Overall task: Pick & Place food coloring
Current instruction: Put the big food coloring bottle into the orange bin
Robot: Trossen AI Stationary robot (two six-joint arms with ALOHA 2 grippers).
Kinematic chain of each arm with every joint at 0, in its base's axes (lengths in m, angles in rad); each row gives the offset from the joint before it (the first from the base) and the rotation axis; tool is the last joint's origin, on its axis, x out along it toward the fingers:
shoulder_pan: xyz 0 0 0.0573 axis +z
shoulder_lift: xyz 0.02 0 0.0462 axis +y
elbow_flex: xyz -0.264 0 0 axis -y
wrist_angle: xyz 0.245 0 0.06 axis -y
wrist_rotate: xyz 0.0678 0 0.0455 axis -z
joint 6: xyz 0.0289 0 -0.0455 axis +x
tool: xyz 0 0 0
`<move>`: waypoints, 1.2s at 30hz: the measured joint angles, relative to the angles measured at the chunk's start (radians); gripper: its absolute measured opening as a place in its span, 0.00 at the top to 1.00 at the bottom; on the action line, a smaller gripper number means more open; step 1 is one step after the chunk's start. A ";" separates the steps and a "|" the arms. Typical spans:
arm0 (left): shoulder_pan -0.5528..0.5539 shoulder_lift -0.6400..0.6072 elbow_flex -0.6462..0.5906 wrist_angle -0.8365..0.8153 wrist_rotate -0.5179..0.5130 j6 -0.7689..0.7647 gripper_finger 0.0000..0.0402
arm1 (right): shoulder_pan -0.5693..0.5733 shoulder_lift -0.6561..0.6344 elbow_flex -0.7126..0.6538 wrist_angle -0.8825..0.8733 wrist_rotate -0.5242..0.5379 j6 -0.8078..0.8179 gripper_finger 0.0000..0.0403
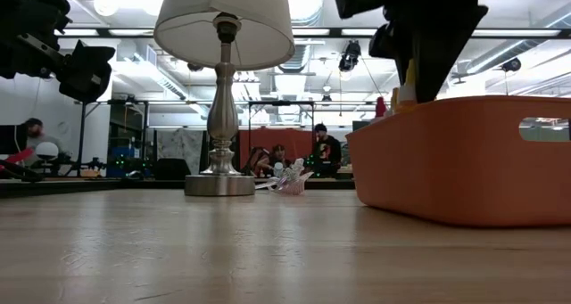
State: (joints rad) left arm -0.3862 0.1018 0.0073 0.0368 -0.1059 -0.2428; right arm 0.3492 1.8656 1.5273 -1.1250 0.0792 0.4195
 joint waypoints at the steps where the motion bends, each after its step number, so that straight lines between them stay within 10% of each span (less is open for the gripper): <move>1: 0.000 0.000 0.000 0.000 0.000 0.000 0.36 | -0.002 0.000 -0.006 0.003 0.000 -0.001 0.74; 36: 0.000 0.000 0.000 0.000 0.000 0.000 0.36 | -0.018 -0.050 -0.056 -0.009 0.000 0.098 0.50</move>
State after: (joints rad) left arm -0.3866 0.1020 0.0074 0.0368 -0.1058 -0.2428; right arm 0.3312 1.8155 1.4716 -1.1335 0.0788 0.5174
